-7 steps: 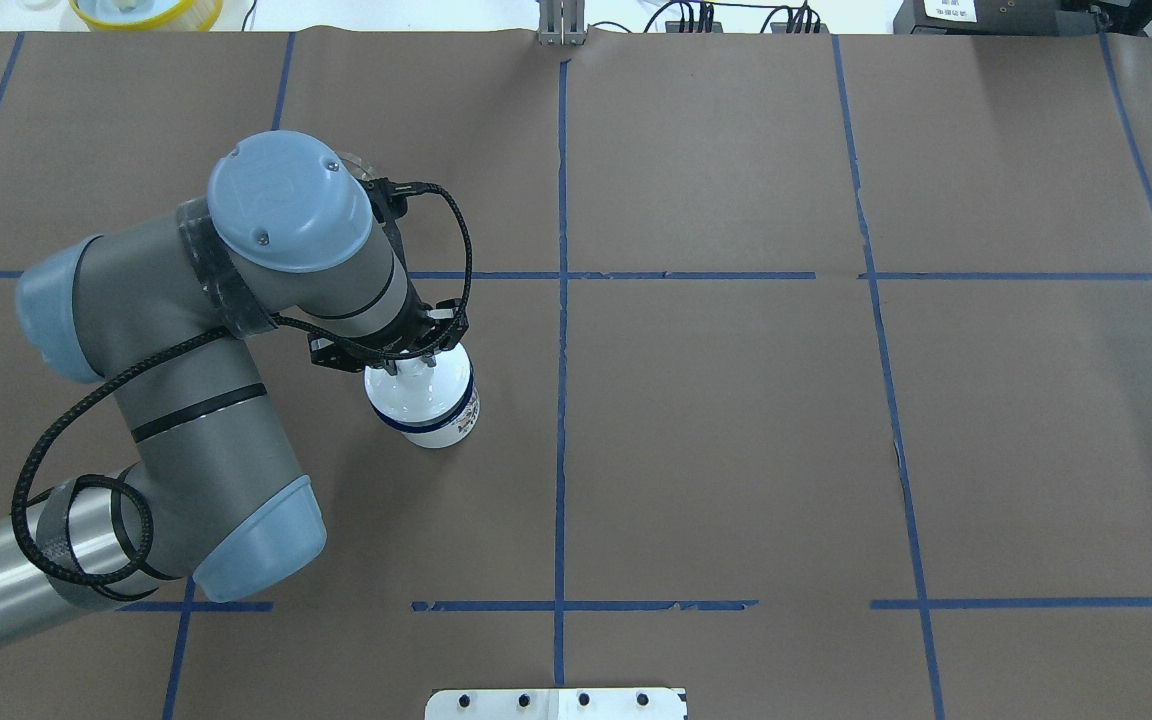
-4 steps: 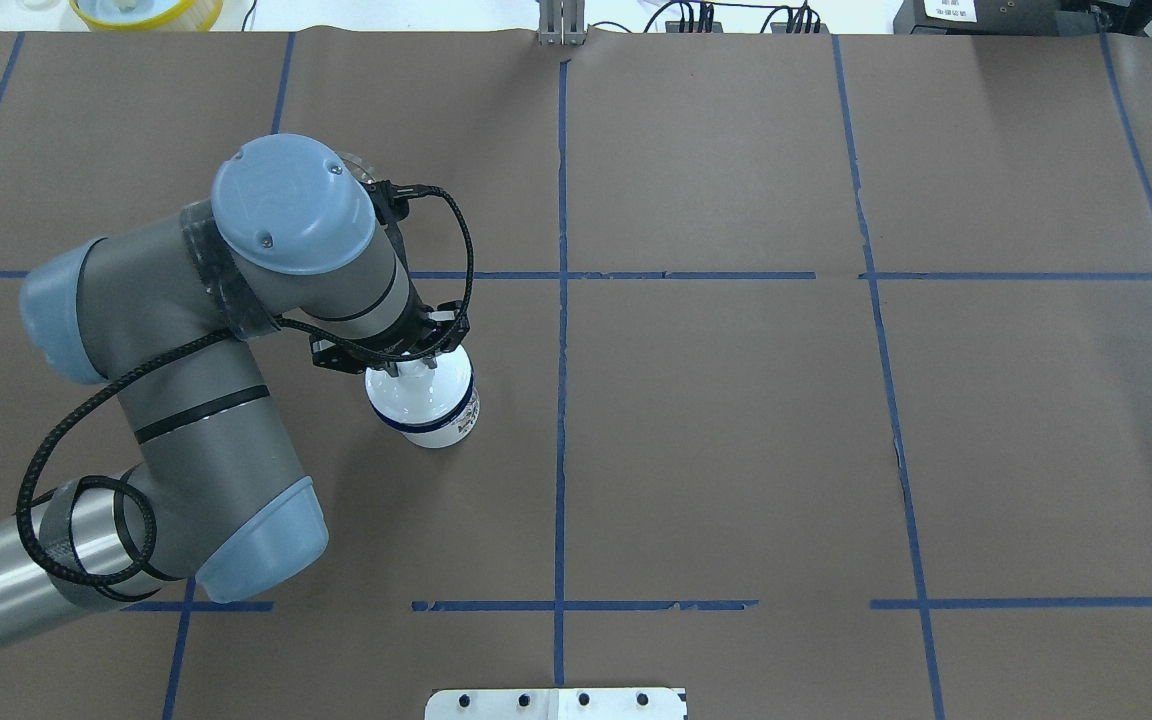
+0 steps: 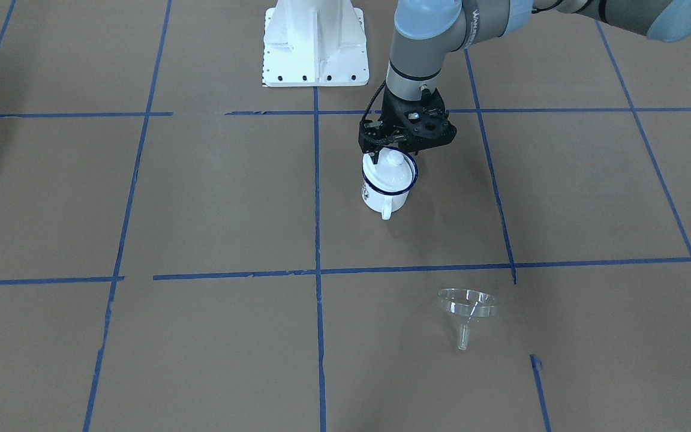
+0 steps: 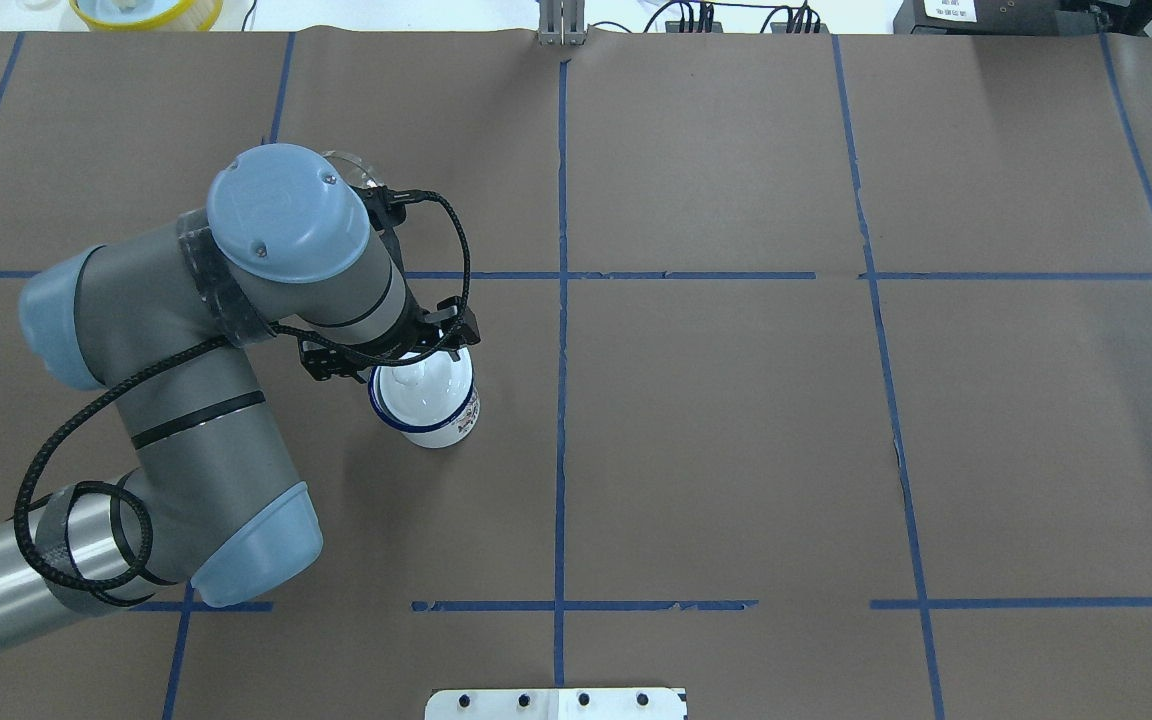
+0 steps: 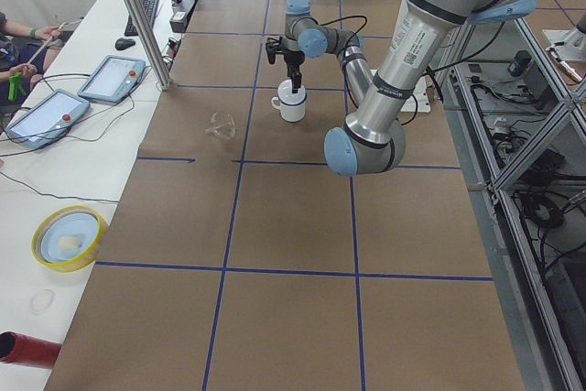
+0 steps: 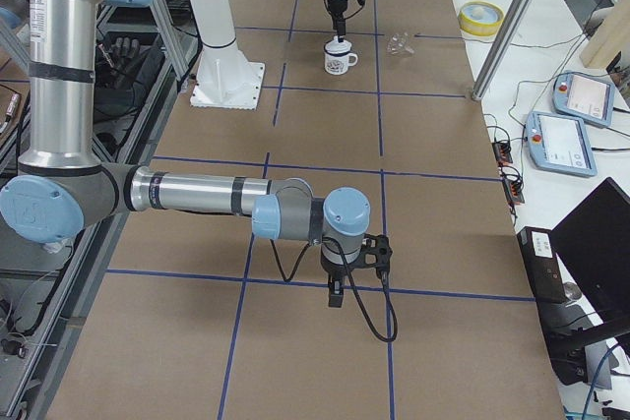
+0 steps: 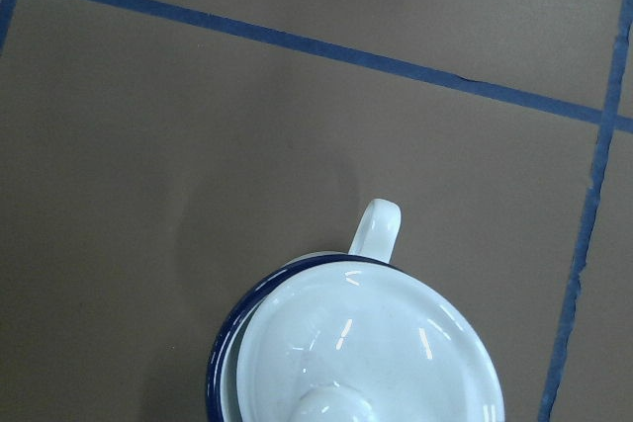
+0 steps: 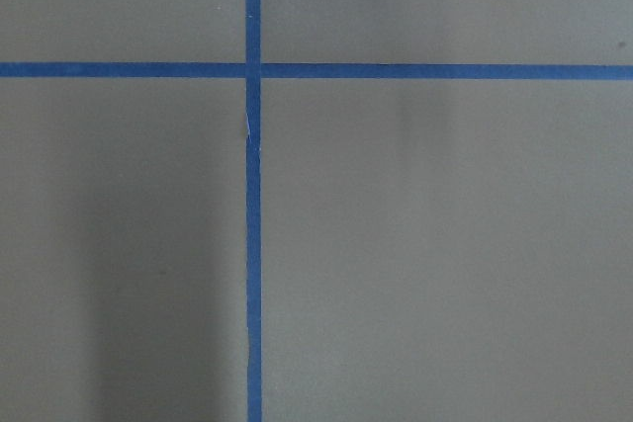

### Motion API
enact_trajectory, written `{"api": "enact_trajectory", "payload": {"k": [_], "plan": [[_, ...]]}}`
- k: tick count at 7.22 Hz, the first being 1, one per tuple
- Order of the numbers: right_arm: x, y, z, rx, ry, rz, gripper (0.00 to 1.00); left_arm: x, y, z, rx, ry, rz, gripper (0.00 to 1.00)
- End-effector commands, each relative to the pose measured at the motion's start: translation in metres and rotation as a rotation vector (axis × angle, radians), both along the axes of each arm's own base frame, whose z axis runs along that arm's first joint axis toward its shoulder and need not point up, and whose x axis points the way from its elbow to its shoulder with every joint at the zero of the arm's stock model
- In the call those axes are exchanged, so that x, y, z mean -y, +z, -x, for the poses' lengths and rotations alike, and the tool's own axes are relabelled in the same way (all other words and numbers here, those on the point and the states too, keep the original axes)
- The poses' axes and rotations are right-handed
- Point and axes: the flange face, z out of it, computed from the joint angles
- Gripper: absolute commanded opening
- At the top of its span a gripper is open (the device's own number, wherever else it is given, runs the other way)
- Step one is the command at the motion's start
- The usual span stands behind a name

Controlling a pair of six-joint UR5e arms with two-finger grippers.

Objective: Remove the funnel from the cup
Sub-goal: 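Lower the white funnel into the mug opening with the left gripper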

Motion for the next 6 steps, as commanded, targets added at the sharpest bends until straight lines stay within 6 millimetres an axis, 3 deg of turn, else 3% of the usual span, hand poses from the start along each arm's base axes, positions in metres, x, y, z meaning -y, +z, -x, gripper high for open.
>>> {"api": "enact_trajectory", "payload": {"k": [1, 3, 4, 6], "plan": [[0.0, 0.0, 0.0, 0.0, 0.0, 0.0, 1.0, -0.001, -0.001, 0.003, -0.003, -0.003, -0.003, 1.0], [0.0, 0.0, 0.0, 0.0, 0.0, 0.0, 1.0, -0.004, -0.01, 0.01, -0.019, -0.005, -0.015, 1.0], [0.0, 0.0, 0.0, 0.0, 0.0, 0.0, 1.0, -0.012, -0.026, 0.027, -0.055, -0.01, -0.038, 1.0], [0.0, 0.0, 0.0, 0.0, 0.0, 0.0, 1.0, -0.012, -0.045, 0.029, -0.086, -0.036, -0.023, 1.0]]}}
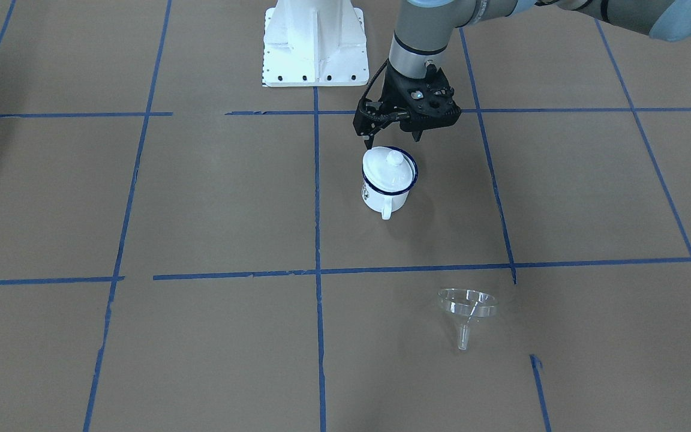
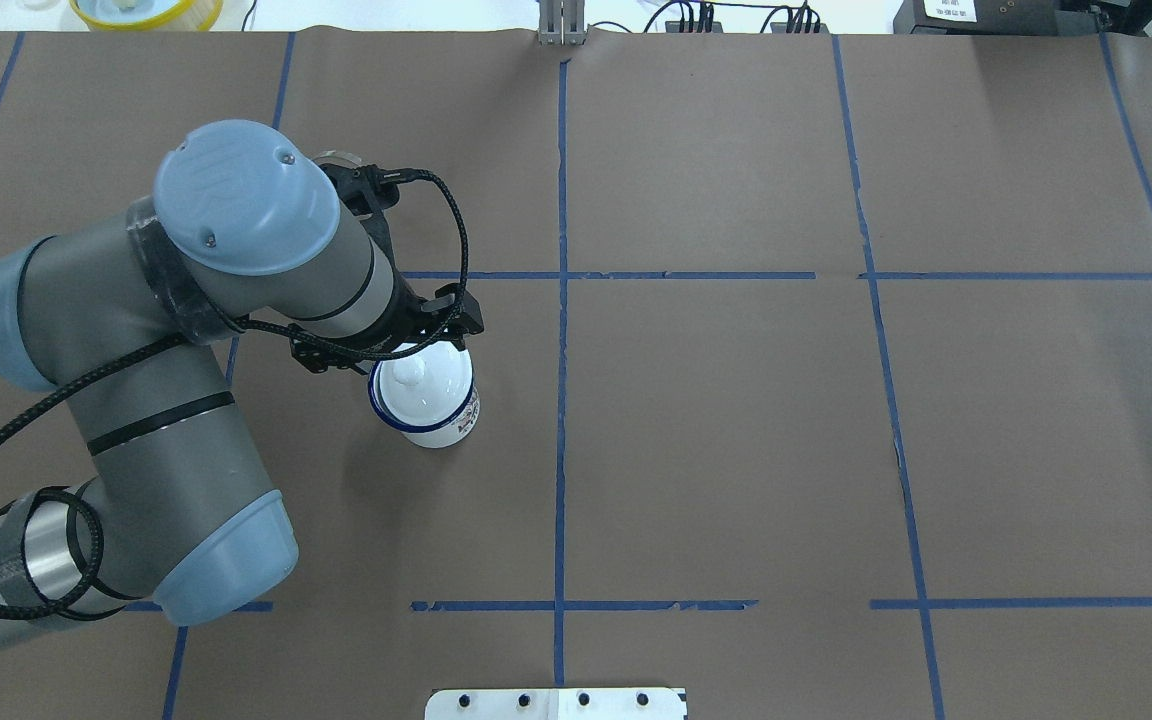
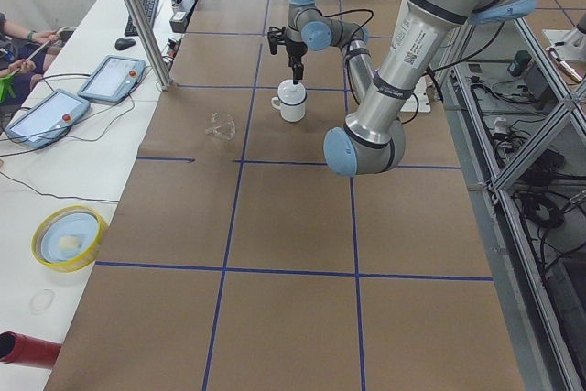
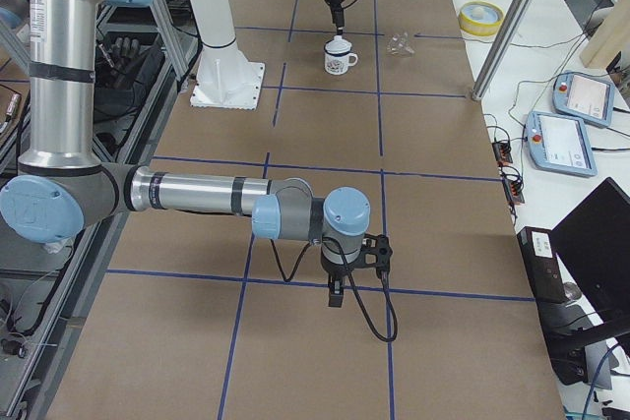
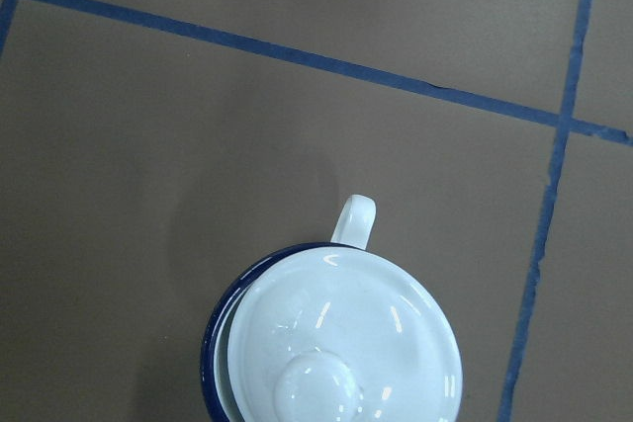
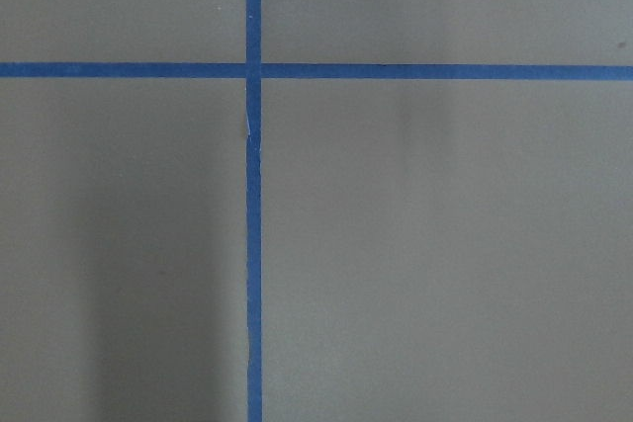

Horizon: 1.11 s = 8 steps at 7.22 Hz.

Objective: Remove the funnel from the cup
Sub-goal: 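Lower the white funnel into the mug opening with the left gripper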

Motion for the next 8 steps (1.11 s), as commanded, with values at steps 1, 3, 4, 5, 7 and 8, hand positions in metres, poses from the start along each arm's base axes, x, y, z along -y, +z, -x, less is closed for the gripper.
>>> {"api": "enact_trajectory", "payload": {"k": [1, 3, 4, 5, 7, 8], "plan": [[0.0, 0.0, 0.0, 0.0, 0.0, 0.0, 1.0, -0.001, -0.018, -0.003, -0.039, -0.028, 0.022, 1.0], [0.0, 0.0, 0.0, 0.0, 0.0, 0.0, 1.0, 0.015, -0.009, -0.026, -0.071, -0.033, 0.006, 1.0], [0.0, 0.0, 0.0, 0.0, 0.0, 0.0, 1.0, 0.019, -0.011, -0.032, -0.079, -0.039, 0.01, 1.0], [0.0, 0.0, 0.0, 0.0, 0.0, 0.0, 1.0, 0.024, -0.015, -0.041, -0.094, -0.046, 0.014, 1.0], [0.0, 0.0, 0.0, 0.0, 0.0, 0.0, 1.0, 0.038, -0.013, -0.064, -0.088, -0.045, 0.018, 1.0], [0.0, 0.0, 0.0, 0.0, 0.0, 0.0, 1.0, 0.043, -0.012, -0.074, -0.087, -0.044, 0.02, 1.0]]}}
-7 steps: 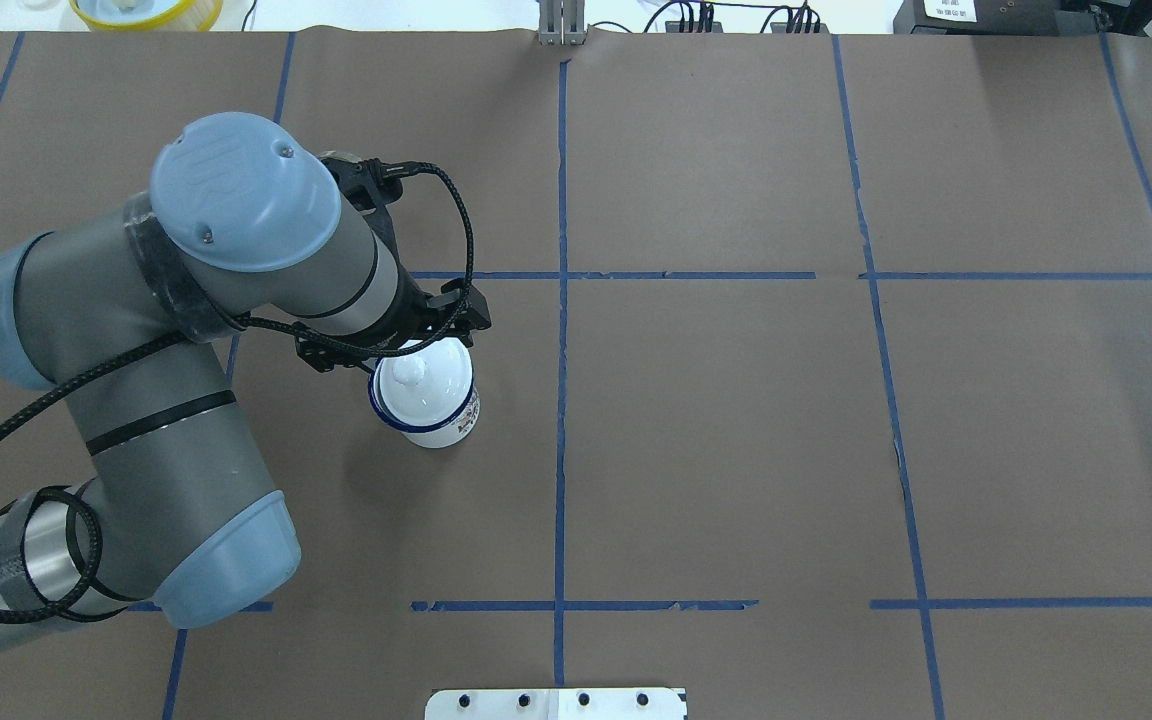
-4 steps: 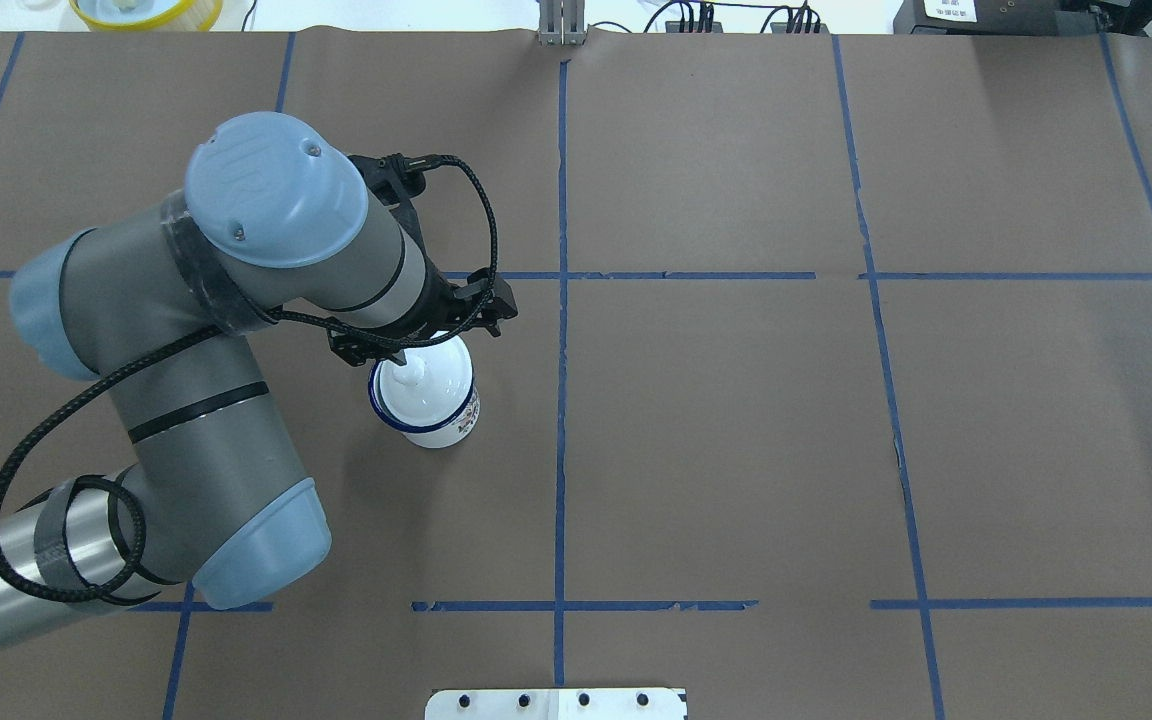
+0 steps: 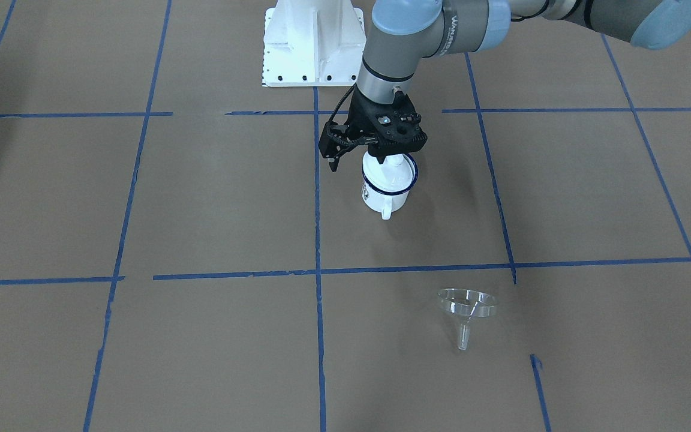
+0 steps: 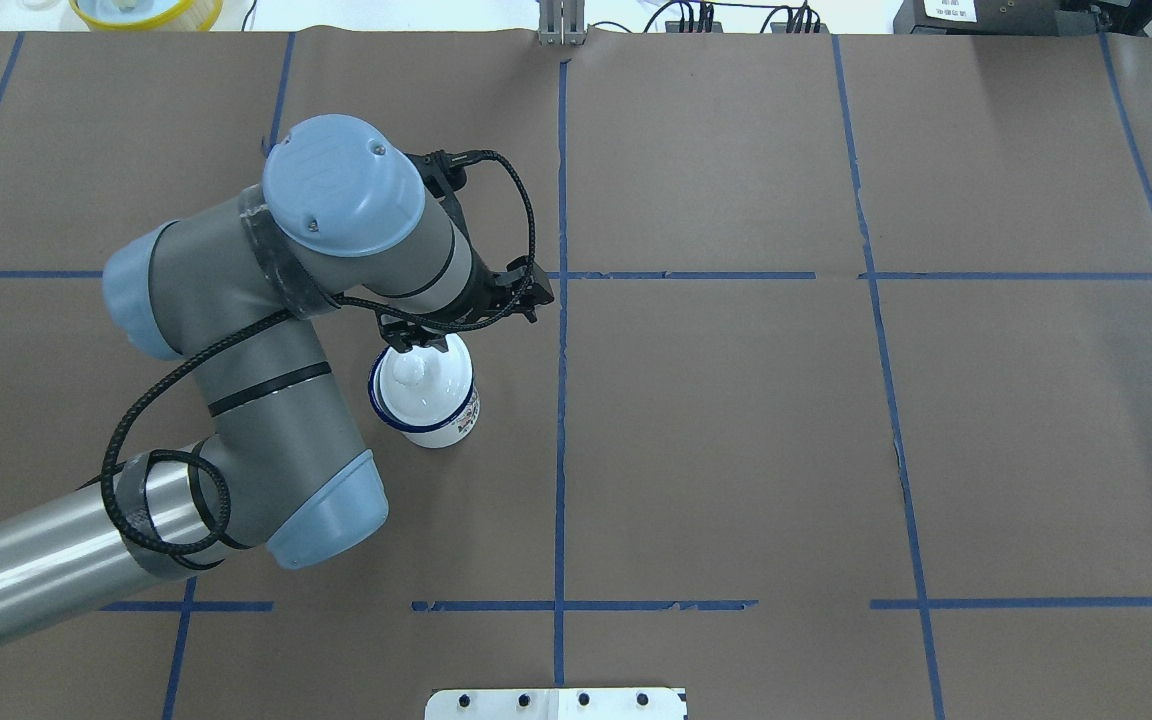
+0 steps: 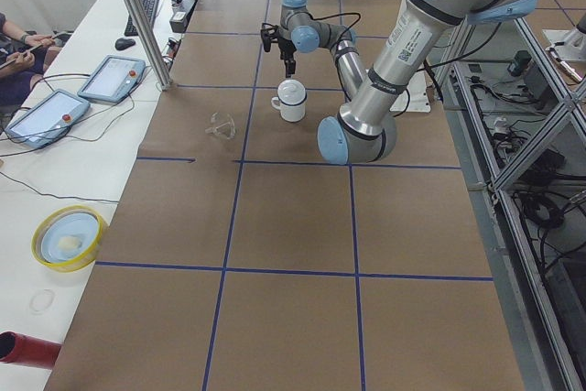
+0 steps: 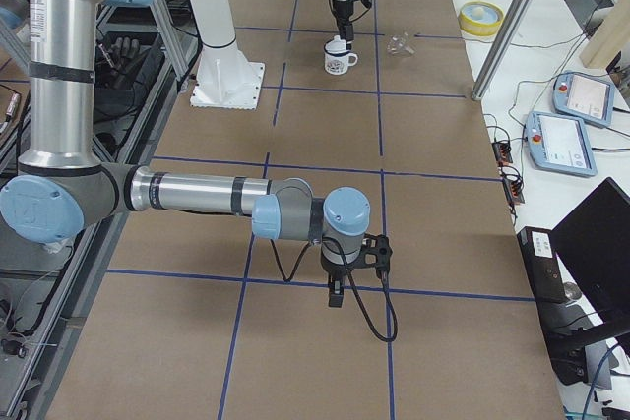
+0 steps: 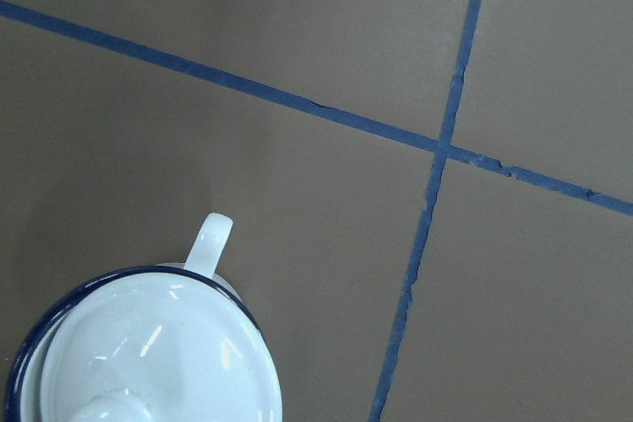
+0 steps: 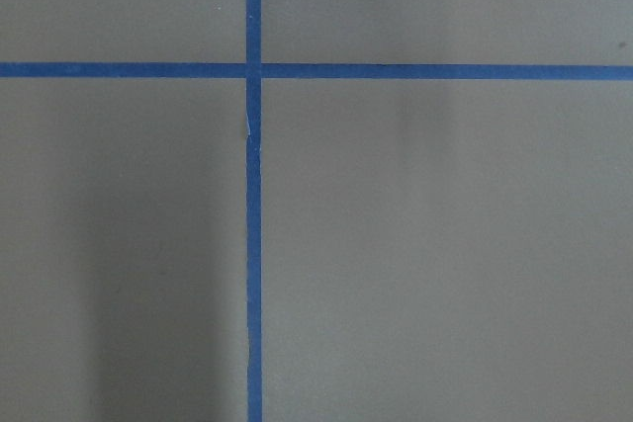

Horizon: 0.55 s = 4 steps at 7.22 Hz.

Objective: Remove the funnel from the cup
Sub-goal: 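Open the left gripper to release the white funnel in the mug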

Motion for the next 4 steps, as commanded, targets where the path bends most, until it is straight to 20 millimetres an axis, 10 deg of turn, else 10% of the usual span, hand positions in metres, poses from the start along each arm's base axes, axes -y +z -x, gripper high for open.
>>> {"api": "enact_trajectory", "payload": {"k": [1, 4], "plan": [[0.0, 0.0, 0.0, 0.0, 0.0, 0.0, 1.0, 0.01, 0.0079, -0.0167, 0.007, 0.001, 0.005, 1.0], [0.0, 0.0, 0.0, 0.0, 0.0, 0.0, 1.0, 0.0111, 0.0159, -0.0222, 0.022, 0.005, 0.013, 1.0]]}}
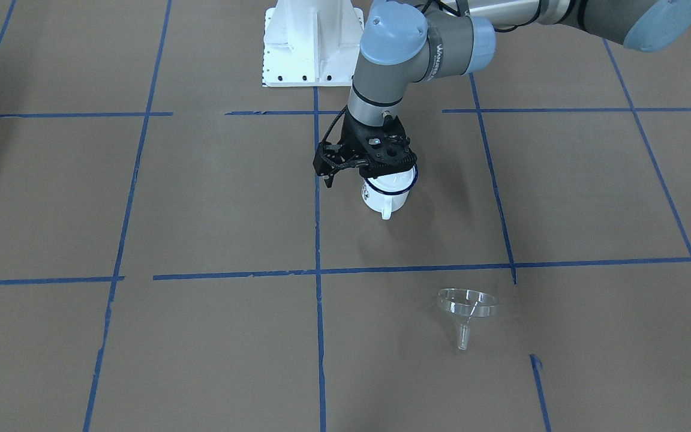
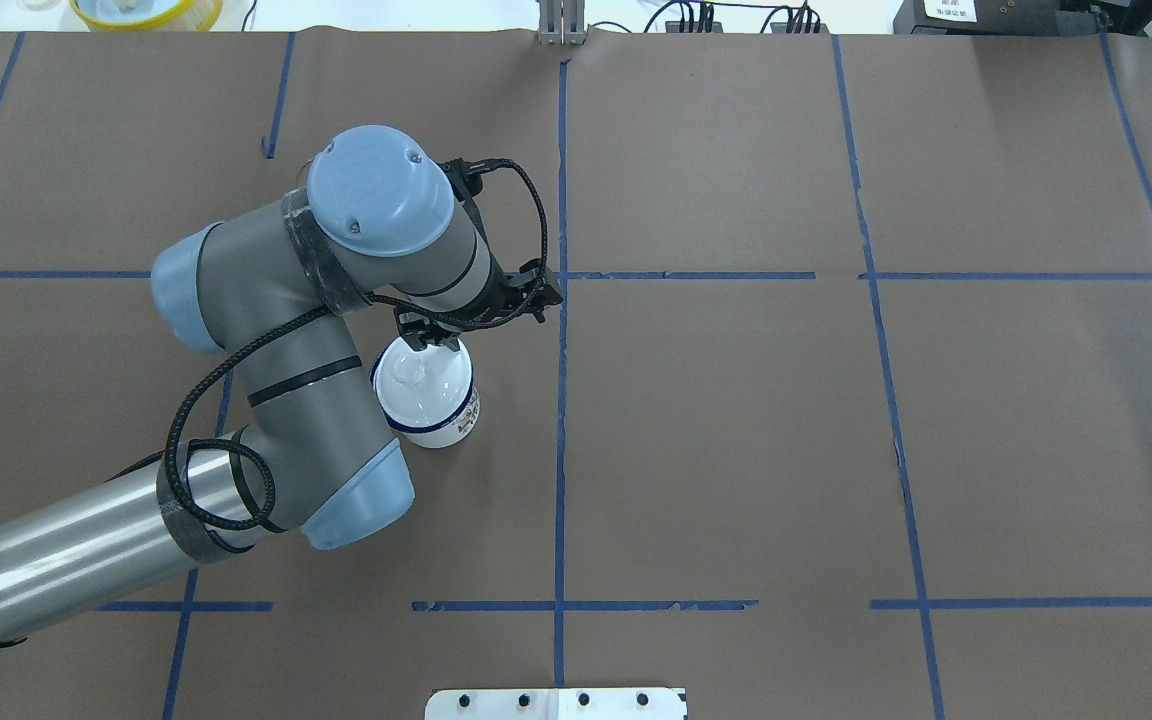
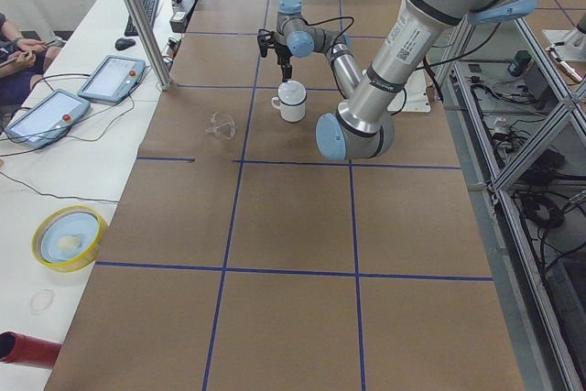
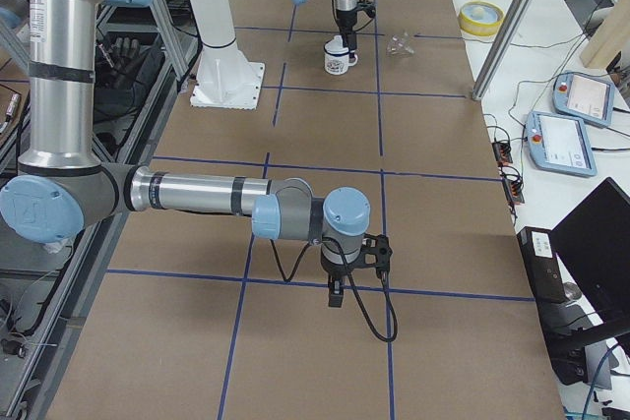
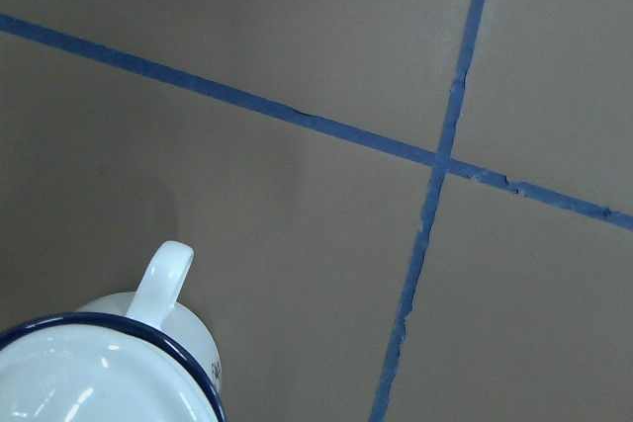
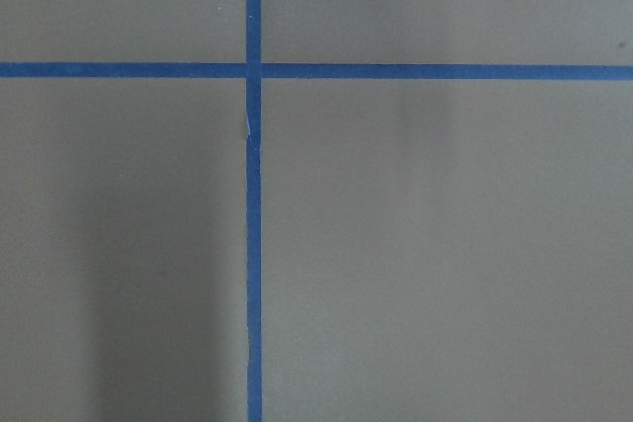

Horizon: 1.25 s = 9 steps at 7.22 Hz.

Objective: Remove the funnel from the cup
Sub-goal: 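Open the left gripper to release the white funnel in the mug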

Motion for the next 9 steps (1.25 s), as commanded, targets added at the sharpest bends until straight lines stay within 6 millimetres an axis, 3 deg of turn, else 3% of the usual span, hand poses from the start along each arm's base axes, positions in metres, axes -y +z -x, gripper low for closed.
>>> {"api": "enact_trajectory", "payload": {"k": [1, 5, 7, 8, 9], "plan": [[0.0, 0.0, 0.0, 0.0, 0.0, 0.0, 1.0, -0.001, 0.003, -0.002, 0.005, 0.003, 0.003, 1.0], [0.0, 0.0, 0.0, 0.0, 0.0, 0.0, 1.0, -0.012, 0.005, -0.012, 0.007, 0.023, 0.006, 1.0], [0.0, 0.0, 0.0, 0.0, 0.0, 0.0, 1.0, -0.014, -0.005, -0.006, -0.01, 0.021, -0.008, 1.0], [0.0, 0.0, 0.0, 0.0, 0.0, 0.0, 1.0, -0.019, -0.019, 0.009, -0.038, 0.017, -0.028, 1.0], [0.0, 0.0, 0.0, 0.0, 0.0, 0.0, 1.0, -0.021, -0.026, 0.04, -0.053, -0.002, -0.045, 1.0]]}}
